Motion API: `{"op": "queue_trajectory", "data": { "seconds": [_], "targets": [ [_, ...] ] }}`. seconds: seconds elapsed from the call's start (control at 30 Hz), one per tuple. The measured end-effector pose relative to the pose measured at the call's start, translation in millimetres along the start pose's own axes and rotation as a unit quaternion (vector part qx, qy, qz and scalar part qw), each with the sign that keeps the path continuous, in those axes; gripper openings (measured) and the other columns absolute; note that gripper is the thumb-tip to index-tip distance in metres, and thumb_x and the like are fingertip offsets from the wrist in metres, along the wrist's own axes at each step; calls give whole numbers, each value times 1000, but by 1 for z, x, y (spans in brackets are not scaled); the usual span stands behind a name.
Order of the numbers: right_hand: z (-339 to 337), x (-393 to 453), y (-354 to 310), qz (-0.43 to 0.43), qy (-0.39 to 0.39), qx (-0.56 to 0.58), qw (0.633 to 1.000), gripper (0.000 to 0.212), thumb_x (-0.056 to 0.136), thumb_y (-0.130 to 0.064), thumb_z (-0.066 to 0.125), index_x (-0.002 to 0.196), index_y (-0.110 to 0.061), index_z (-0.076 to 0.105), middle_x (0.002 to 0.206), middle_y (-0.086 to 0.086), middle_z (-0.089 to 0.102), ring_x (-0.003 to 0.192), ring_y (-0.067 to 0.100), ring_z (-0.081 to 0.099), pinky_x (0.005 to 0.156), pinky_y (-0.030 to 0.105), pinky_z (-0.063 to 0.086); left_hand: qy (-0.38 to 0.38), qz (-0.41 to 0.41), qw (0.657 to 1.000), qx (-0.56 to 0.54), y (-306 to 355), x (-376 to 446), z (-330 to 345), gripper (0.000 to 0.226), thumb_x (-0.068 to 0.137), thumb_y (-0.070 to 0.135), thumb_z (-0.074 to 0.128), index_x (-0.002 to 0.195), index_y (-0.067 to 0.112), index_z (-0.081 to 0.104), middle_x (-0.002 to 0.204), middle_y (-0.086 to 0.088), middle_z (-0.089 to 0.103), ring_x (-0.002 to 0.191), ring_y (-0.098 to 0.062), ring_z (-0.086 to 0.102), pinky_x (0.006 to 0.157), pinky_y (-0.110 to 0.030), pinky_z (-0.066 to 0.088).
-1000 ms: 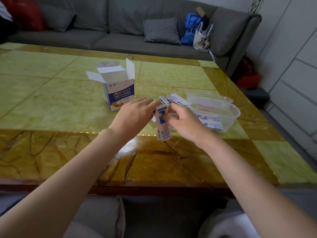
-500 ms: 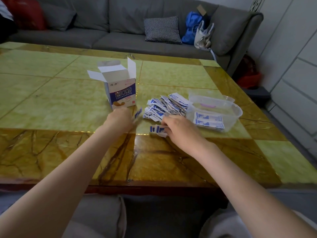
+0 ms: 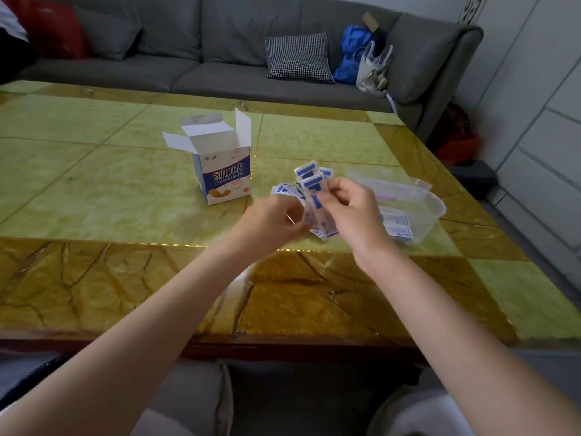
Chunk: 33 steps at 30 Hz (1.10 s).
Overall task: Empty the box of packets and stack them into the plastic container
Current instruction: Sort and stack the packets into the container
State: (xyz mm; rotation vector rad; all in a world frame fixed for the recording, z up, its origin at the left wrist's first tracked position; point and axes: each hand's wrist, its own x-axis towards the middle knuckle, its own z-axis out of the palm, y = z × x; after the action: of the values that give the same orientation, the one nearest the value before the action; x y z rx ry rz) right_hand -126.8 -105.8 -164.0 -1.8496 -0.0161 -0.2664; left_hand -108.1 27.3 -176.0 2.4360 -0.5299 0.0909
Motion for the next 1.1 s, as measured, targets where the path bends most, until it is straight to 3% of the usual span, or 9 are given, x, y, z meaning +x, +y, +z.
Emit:
{"op": "queue_trajectory", "data": {
  "seconds": [0.13,0.23,0.43,0.57,0.67,0.77,0.9,1.0,1.1],
  "targets": [
    [-14,5,10,-156,32,-229,960,14,94,-7,47,108,-6,49,80,7,63,69,24,58,57,36,43,-22,-43,990,130,-12,3,6,50,85,39,59,125,11,46,125,-7,52,113,-24,50,92,-32,41],
    [-19,1,17,-103,-10,-295,950,22,95,-9,45,116,-9,39,67,-1,46,59,18,47,48,31,35,-31,-48,979,193,-16,6,16,47,86,37,59,124,13,44,125,-7,51,113,-25,51,94,-35,44],
    [-27,-7,22,-20,-127,-381,916,17,94,-12,49,108,-9,58,102,5,64,75,16,58,65,26,48,59,-73,990,107,-7,8,2,23,89,26,55,94,5,63,88,-6,67,78,-23,64,68,-30,52],
    [-26,-8,19,148,-112,-64,981,14,95,-7,48,90,-11,60,94,6,65,89,22,62,85,39,49,67,-197,957,-203,-8,8,-11,10,87,14,59,89,7,65,88,-9,66,78,-18,62,75,-30,54],
    [-22,-9,12,222,-125,183,949,15,95,-1,44,91,-8,57,87,7,62,80,18,58,78,37,49,2,-233,915,-329,-5,7,-7,5,85,11,60,82,9,64,87,-11,67,74,-16,64,74,-25,55],
    [-17,-9,8,219,-126,249,935,15,95,-2,42,96,-8,56,90,10,62,80,18,58,76,36,48,-29,-209,907,-366,3,7,0,9,86,12,60,77,10,61,83,-9,68,70,-14,66,69,-23,57],
    [-15,-5,8,34,-63,-82,994,12,97,-11,43,96,-13,55,110,9,59,96,19,57,83,29,44,-18,-177,959,-222,4,13,0,10,91,20,53,85,13,55,83,-7,65,70,-20,66,70,-33,58],
    [-16,-6,12,-170,-77,-293,938,14,94,-5,45,103,-6,55,116,5,49,105,15,48,92,23,39,-47,-62,997,13,0,11,-4,17,88,19,58,100,9,60,88,-8,66,76,-24,64,66,-34,52],
    [-15,-11,21,-219,-132,-430,866,18,94,-6,44,110,-8,52,119,4,51,111,18,46,101,33,36,-58,10,996,72,0,9,-5,21,84,11,62,106,9,64,94,-2,64,76,-12,54,64,-20,44]
  ]
}}
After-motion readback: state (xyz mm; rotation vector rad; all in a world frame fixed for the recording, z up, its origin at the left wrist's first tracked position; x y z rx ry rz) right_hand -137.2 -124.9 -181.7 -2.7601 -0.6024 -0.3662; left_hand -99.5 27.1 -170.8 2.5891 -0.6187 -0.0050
